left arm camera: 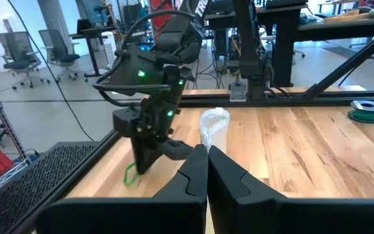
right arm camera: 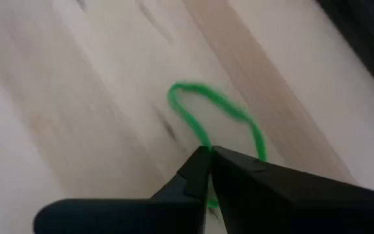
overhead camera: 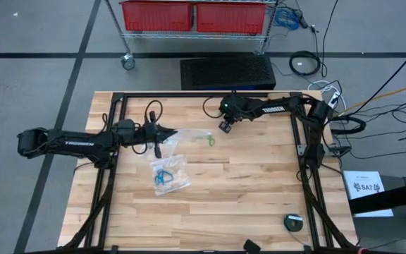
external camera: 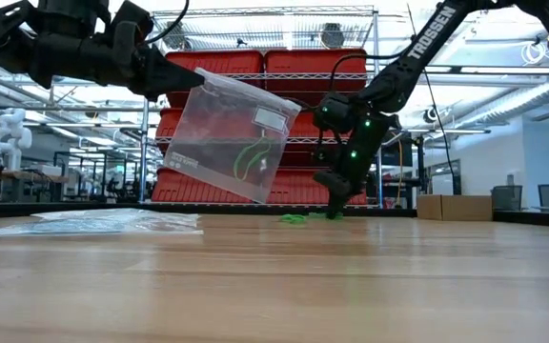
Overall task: Sort rubber bands
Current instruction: Put the green rubber band into the middle right transparent zip bag
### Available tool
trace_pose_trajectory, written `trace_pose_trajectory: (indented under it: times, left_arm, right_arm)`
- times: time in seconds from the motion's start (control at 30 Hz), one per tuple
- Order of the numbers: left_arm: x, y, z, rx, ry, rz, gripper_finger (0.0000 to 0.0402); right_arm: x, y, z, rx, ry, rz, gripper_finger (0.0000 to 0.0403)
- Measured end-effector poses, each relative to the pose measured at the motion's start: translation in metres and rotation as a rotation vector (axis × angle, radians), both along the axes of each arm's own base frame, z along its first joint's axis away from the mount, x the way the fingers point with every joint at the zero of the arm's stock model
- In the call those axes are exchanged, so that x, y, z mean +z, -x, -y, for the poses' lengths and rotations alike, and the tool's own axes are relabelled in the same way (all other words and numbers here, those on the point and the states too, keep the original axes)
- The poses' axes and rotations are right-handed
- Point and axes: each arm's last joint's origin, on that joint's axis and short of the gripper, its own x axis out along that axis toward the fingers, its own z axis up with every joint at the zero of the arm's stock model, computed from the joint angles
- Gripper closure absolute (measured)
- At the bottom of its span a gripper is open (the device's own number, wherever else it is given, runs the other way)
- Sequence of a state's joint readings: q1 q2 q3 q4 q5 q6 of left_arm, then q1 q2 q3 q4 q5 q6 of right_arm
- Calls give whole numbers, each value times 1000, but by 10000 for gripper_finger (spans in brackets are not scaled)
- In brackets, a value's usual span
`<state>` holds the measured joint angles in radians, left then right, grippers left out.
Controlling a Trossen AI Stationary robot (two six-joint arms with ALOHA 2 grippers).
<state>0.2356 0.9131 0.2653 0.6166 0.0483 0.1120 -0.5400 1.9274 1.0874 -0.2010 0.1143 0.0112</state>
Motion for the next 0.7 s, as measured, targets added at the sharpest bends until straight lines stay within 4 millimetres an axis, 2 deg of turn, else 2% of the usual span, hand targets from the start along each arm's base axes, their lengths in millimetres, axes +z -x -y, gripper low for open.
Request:
trace_pose_trajectory:
  times: [0.13,0.37,0.5,0.7]
  left_arm:
    - [0,0,0,0,-1,-5,400]
    - [-2,0,0,0,0,-21,400]
    - [-3,0,0,14,2,-35,400]
    - [-3,0,0,16,2,-37,400]
  right_arm:
    - [13,3,-21,24,-37,-51,395]
    - [67,2,-80,111,-53,14,401]
    - [102,3,-120,180,-51,132,402]
    - [141,5,-169,284,-53,348,402]
